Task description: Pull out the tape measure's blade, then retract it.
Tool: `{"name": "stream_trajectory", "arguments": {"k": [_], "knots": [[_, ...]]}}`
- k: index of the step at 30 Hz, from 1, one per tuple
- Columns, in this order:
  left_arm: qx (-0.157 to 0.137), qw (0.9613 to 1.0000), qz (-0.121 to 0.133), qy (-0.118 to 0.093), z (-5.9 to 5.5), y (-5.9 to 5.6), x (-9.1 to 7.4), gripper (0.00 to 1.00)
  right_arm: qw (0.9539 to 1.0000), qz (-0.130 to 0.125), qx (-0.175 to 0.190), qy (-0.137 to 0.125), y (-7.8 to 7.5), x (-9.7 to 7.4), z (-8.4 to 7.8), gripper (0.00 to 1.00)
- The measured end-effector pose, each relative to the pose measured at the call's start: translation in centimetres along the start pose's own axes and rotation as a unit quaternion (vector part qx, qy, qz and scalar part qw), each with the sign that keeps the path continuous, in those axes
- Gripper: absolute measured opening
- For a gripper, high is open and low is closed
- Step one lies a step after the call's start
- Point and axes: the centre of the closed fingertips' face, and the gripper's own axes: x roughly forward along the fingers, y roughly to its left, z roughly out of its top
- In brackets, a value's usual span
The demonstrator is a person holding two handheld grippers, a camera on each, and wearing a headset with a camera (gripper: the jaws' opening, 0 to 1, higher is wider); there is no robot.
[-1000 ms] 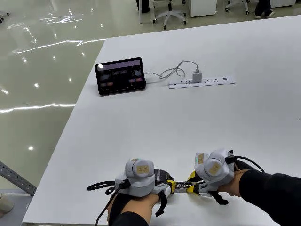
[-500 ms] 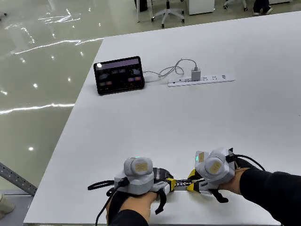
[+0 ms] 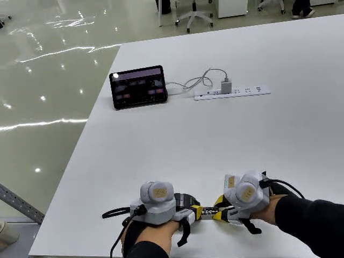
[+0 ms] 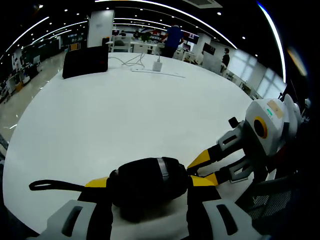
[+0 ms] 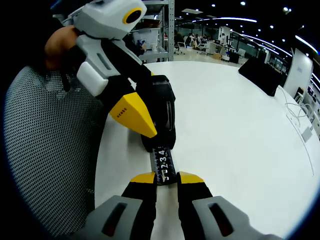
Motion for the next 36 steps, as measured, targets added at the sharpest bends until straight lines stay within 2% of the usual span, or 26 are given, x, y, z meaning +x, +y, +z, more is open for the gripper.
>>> {"name": "stream_trajectory", "arguments": {"k": [10,11,14,21,28,31,34,36], "knots": [[0.003,1.0,-0.003,0.001,-0.03,-0.04,-0.03,0.55,0.9999,0.002,-0.016,0.001,0.32,-0.02,0.04,0.11],[0.003,1.0,-0.003,0.001,-0.04,-0.05,-0.04,0.55,0.9995,0.003,-0.031,0.0,0.34,-0.04,0.05,0.11],[-0.003,1.0,0.003,0.001,0.03,-0.08,-0.05,0.57,0.9999,-0.003,-0.016,0.004,0.21,0.05,0.06,0.11],[0.001,0.9997,0.023,0.01,0.14,-0.14,-0.03,0.58,0.9999,-0.008,-0.009,0.004,0.08,0.1,0.12,0.11],[0.019,0.9994,0.03,0.004,0.66,-0.14,-0.05,0.57,0.9999,-0.012,-0.002,0.008,0.06,0.1,0.1,0.11],[0.031,0.9988,0.034,0.017,0.47,-0.24,0.05,0.57,0.9998,-0.015,-0.003,0.01,0.05,0.16,0.09,0.11],[0.034,0.9988,0.031,0.015,0.45,-0.12,0.01,0.56,0.9996,-0.019,-0.011,0.016,0.14,0.16,0.12,0.11],[0.046,0.9983,0.031,0.018,0.23,-0.21,-0.08,0.55,0.9995,-0.018,-0.016,0.019,0.3,0.17,0.13,0.11]]}}
